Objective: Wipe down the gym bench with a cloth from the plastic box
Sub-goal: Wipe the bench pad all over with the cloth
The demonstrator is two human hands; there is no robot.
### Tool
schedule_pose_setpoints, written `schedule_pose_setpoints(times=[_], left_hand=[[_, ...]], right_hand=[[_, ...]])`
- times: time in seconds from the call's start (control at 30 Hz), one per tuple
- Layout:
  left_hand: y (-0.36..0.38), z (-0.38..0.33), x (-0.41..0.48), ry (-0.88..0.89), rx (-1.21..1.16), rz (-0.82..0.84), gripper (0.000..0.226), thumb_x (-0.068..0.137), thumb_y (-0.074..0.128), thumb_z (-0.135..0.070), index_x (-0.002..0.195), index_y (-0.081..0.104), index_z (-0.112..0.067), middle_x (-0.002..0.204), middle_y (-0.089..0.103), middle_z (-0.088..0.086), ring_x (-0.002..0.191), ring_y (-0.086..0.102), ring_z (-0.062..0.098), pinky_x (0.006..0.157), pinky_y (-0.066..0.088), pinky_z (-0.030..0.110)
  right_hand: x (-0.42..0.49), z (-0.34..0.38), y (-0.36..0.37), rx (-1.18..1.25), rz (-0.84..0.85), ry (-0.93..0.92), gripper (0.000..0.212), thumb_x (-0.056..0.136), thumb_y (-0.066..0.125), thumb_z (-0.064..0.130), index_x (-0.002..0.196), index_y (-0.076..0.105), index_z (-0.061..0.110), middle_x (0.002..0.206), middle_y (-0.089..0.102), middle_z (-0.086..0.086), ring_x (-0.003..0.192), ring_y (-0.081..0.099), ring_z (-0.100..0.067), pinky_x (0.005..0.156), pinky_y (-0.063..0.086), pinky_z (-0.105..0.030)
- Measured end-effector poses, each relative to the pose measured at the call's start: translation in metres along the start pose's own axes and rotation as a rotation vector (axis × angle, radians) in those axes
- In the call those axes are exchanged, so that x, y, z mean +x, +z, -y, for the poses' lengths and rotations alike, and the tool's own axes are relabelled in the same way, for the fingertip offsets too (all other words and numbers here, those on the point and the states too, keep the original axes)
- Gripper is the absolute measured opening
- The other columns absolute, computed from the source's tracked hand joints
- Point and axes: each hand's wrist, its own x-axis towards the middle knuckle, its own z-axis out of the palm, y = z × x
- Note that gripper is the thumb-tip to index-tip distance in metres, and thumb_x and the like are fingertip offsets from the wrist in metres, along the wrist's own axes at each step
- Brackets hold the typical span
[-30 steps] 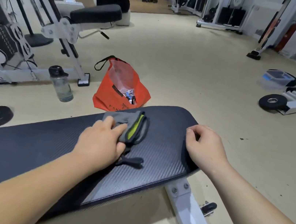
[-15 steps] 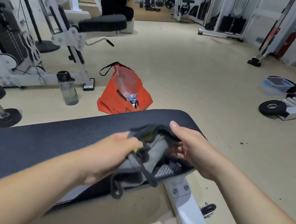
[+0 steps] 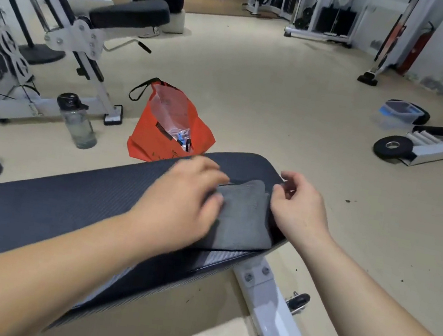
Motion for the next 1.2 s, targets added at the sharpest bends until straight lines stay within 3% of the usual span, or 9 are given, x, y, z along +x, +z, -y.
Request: schedule_pose_setpoints(times=[0.1, 0.17, 0.27, 0.33, 0.5, 0.67, 0.77, 1.0, 1.2], left_hand=[[0.028, -0.009, -0.004, 0.161, 0.221, 0.419, 0.050, 0.102, 0.034, -0.048, 0.151, 0.034, -0.041, 0.165, 0.025, -0.007, 0.154, 0.015, 0.027, 0.124, 0.016, 0.050], [0.041, 0.000, 0.001, 0.149, 0.225, 0.536, 0.053, 0.103, 0.021, -0.053, 0.156, 0.012, -0.049, 0.169, 0.004, -0.014, 0.156, -0.004, 0.024, 0.126, 0.002, 0.050], [0.048, 0.017, 0.025, 0.190, 0.255, 0.512, 0.056, 0.101, 0.017, -0.061, 0.155, 0.007, -0.053, 0.168, 0.001, -0.017, 0.156, -0.003, 0.019, 0.126, 0.001, 0.048], [0.055, 0.031, 0.058, 0.075, 0.287, 0.515, 0.057, 0.100, 0.018, -0.063, 0.155, 0.008, -0.053, 0.169, 0.003, -0.015, 0.156, -0.002, 0.019, 0.126, 0.001, 0.049], [0.091, 0.014, 0.109, -0.249, 0.244, 0.474, 0.055, 0.099, 0.021, -0.061, 0.154, 0.015, -0.053, 0.169, 0.005, -0.012, 0.155, -0.002, 0.031, 0.121, -0.005, 0.060], [0.098, -0.028, 0.069, 0.079, 0.161, 0.490, 0.052, 0.101, 0.022, -0.055, 0.153, 0.011, -0.056, 0.168, 0.002, -0.017, 0.155, -0.007, 0.025, 0.123, -0.008, 0.056], [0.084, 0.008, 0.076, 0.284, 0.160, 0.501, 0.056, 0.098, 0.017, -0.061, 0.153, 0.014, -0.054, 0.168, 0.007, -0.017, 0.156, 0.002, 0.018, 0.125, 0.005, 0.048], [0.096, 0.018, 0.113, -0.194, 0.262, 0.236, 0.044, 0.098, 0.036, -0.057, 0.141, 0.042, -0.054, 0.150, 0.039, -0.013, 0.135, 0.032, 0.028, 0.106, 0.030, 0.049], [0.091, -0.037, 0.054, 0.231, 0.111, 0.297, 0.042, 0.096, 0.038, -0.060, 0.138, 0.041, -0.057, 0.139, 0.038, -0.017, 0.122, 0.033, 0.021, 0.095, 0.029, 0.046]], right_hand=[[0.004, -0.009, 0.002, 0.014, -0.017, 0.047, 0.033, 0.098, 0.054, 0.028, 0.129, 0.065, 0.022, 0.127, 0.068, -0.002, 0.118, 0.063, -0.023, 0.099, 0.047, -0.033], [0.006, -0.018, 0.004, 0.080, -0.024, 0.121, 0.033, 0.100, 0.052, 0.029, 0.128, 0.064, 0.019, 0.131, 0.066, -0.003, 0.121, 0.060, -0.023, 0.101, 0.045, -0.033], [0.011, -0.026, 0.004, 0.193, -0.041, 0.231, 0.023, 0.101, 0.048, 0.027, 0.112, 0.067, 0.018, 0.112, 0.069, 0.000, 0.103, 0.061, -0.023, 0.085, 0.047, -0.032], [0.013, -0.029, 0.004, 0.252, -0.052, 0.265, 0.022, 0.101, 0.046, 0.025, 0.099, 0.066, 0.016, 0.094, 0.067, 0.003, 0.084, 0.058, -0.019, 0.068, 0.043, -0.030], [0.019, -0.035, 0.004, 0.282, -0.112, 0.310, 0.031, 0.103, 0.039, 0.027, 0.075, 0.051, 0.019, 0.070, 0.048, 0.004, 0.063, 0.042, -0.015, 0.056, 0.031, -0.032], [0.026, -0.038, 0.003, 0.313, -0.214, 0.341, 0.042, 0.105, 0.036, 0.036, 0.068, 0.045, 0.018, 0.070, 0.049, 0.001, 0.072, 0.045, -0.026, 0.073, 0.037, -0.035], [0.024, -0.038, 0.003, 0.280, -0.188, 0.314, 0.044, 0.107, 0.034, 0.036, 0.068, 0.042, 0.019, 0.069, 0.046, 0.001, 0.065, 0.042, -0.020, 0.069, 0.035, -0.036], [0.021, -0.033, 0.004, 0.278, -0.159, 0.308, 0.044, 0.107, 0.032, 0.040, 0.069, 0.041, 0.019, 0.070, 0.045, 0.002, 0.065, 0.041, -0.020, 0.066, 0.033, -0.035], [0.024, -0.034, 0.003, 0.266, -0.216, 0.289, 0.046, 0.107, 0.030, 0.042, 0.096, 0.063, 0.012, 0.106, 0.068, -0.012, 0.102, 0.060, -0.033, 0.095, 0.048, -0.044]])
